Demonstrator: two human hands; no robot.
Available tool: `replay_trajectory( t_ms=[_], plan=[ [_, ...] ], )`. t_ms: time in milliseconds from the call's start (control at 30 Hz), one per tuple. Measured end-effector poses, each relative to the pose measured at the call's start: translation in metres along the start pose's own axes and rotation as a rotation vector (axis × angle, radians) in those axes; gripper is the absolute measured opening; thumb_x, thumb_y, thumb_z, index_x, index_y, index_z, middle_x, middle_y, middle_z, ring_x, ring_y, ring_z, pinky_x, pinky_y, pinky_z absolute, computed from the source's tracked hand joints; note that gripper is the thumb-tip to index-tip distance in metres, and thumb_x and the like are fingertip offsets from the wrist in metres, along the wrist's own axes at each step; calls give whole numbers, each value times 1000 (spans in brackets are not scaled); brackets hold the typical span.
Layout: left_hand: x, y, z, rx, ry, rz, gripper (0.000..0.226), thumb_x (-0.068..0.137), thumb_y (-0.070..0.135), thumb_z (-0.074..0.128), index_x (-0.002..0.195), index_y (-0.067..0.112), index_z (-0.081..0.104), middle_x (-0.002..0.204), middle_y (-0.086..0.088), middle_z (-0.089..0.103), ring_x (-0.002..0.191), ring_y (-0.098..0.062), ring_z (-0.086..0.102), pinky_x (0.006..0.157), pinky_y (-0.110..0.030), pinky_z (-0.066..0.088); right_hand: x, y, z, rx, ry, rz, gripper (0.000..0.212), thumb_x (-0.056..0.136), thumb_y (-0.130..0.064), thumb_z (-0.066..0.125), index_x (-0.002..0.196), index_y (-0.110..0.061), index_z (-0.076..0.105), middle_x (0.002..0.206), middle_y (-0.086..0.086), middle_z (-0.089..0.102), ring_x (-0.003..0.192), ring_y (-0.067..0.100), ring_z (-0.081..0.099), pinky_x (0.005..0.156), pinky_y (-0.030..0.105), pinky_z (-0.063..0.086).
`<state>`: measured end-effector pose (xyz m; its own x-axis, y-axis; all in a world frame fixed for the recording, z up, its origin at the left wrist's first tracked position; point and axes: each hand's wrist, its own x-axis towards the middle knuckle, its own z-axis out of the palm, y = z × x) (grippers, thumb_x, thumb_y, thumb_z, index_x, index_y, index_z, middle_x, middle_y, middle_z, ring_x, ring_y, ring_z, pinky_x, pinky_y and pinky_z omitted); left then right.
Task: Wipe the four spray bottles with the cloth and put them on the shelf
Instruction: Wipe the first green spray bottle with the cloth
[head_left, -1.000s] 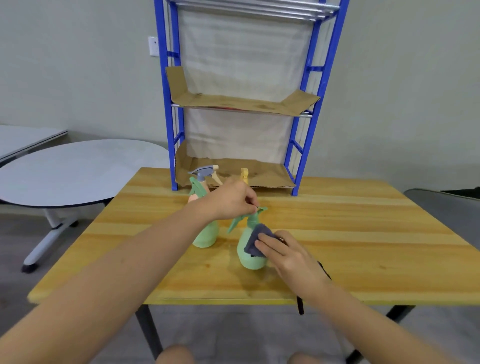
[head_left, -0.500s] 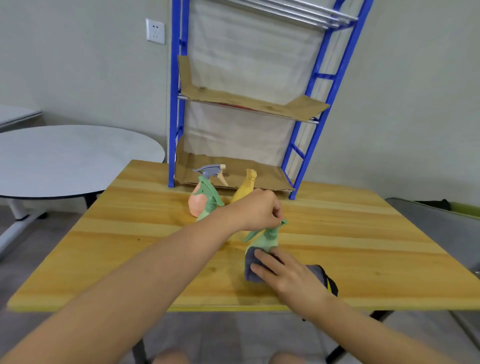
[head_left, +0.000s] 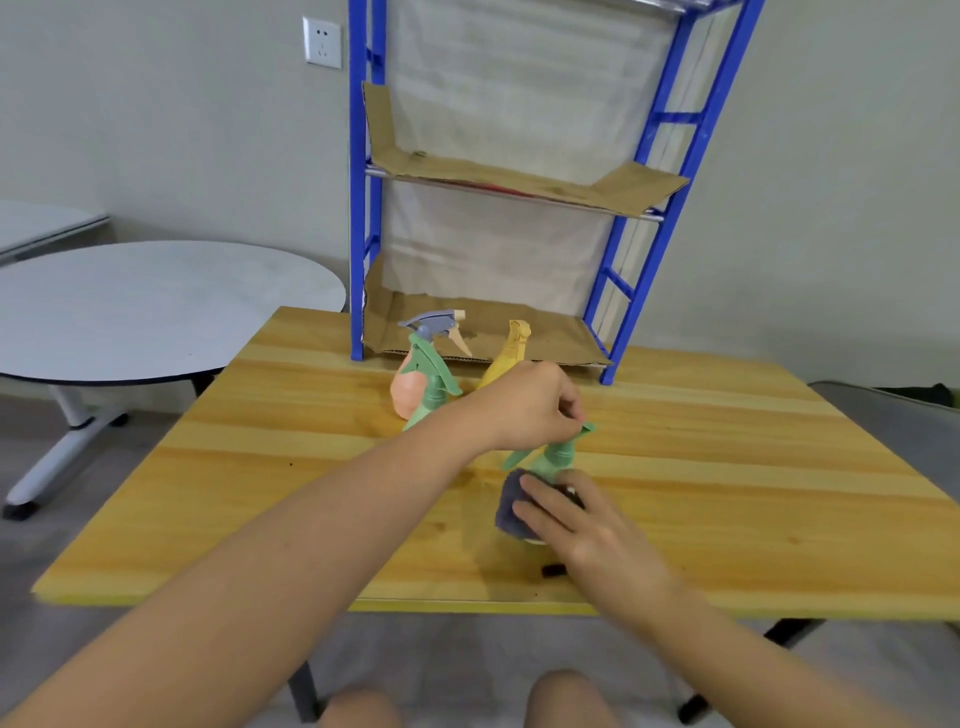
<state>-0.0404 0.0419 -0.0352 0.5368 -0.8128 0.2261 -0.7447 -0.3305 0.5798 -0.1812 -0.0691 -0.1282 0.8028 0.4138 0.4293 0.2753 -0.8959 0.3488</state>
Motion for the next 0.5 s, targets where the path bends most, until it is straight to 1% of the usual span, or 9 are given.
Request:
replay_trajectory(
  t_ms=[67, 100, 167, 200, 233, 300, 367, 400, 500],
  plan=[
    [0, 0, -1, 11, 16, -8, 13, 87, 14, 68, 90, 15, 81, 98, 5, 78, 95, -8, 69, 90, -33, 56, 1, 12, 6, 24, 97, 54, 36, 93, -6, 38, 118, -5, 64, 131, 11, 58, 110, 29, 49, 96, 32, 41],
    [0, 1, -1, 13, 19, -13, 13, 87, 14, 69, 90, 15, 81, 99, 5, 78, 96, -8, 69, 91, -32, 55, -3, 10, 15, 23, 74, 16, 36, 94, -6, 36, 119, -4, 61, 132, 12, 56, 111, 30, 51, 96, 34, 42],
    [1, 5, -1, 19, 11, -18, 13, 87, 13, 70, 93, 14, 82, 101, 6, 78, 96, -7, 69, 91, -29, 55, -17, -4, 35, -40, -100, -154, 35, 93, -7, 32, 119, -5, 55, 133, 13, 50, 108, 32, 56, 91, 39, 47],
    [0, 6, 0, 27, 6, -21, 13, 88, 13, 70, 94, 13, 82, 101, 7, 78, 95, -6, 69, 91, -28, 55, -24, -9, 39, -58, -184, -225, 34, 91, -7, 34, 118, -6, 54, 132, 12, 50, 107, 32, 56, 91, 39, 46],
    [0, 7, 0, 40, 6, -23, 13, 88, 13, 70, 95, 14, 82, 102, 7, 78, 95, -5, 69, 91, -27, 55, -26, -8, 37, -39, -195, -252, 32, 90, -8, 42, 118, -8, 55, 132, 10, 52, 108, 31, 55, 92, 38, 46],
    [-1, 8, -1, 54, 8, -34, 13, 88, 14, 70, 95, 14, 82, 103, 9, 78, 96, -4, 69, 90, -24, 54, -17, 6, 25, 59, -59, -157, 34, 85, -11, 57, 119, -12, 61, 131, 5, 57, 109, 26, 54, 91, 33, 48],
    [-1, 8, -4, 61, 1, -48, 13, 89, 16, 71, 96, 16, 81, 104, 11, 78, 96, -1, 68, 88, -20, 53, -8, 23, 13, 132, 146, -12, 32, 92, -12, 48, 119, -12, 66, 131, 4, 60, 113, 25, 50, 96, 29, 44],
    [-1, 7, -6, 68, -2, -55, 13, 89, 17, 71, 97, 17, 81, 105, 12, 77, 96, 0, 68, 86, -17, 52, -7, 28, 10, 119, 205, 1, 34, 96, -12, 42, 119, -11, 66, 132, 5, 60, 114, 25, 49, 98, 29, 42],
    [-2, 6, -8, 59, 0, -83, 15, 91, 19, 72, 103, 18, 80, 109, 14, 76, 98, 3, 67, 84, -12, 51, -28, 21, 34, -5, 163, -250, 33, 97, -8, 38, 112, -10, 67, 129, 8, 61, 105, 28, 51, 91, 33, 46]
  ],
)
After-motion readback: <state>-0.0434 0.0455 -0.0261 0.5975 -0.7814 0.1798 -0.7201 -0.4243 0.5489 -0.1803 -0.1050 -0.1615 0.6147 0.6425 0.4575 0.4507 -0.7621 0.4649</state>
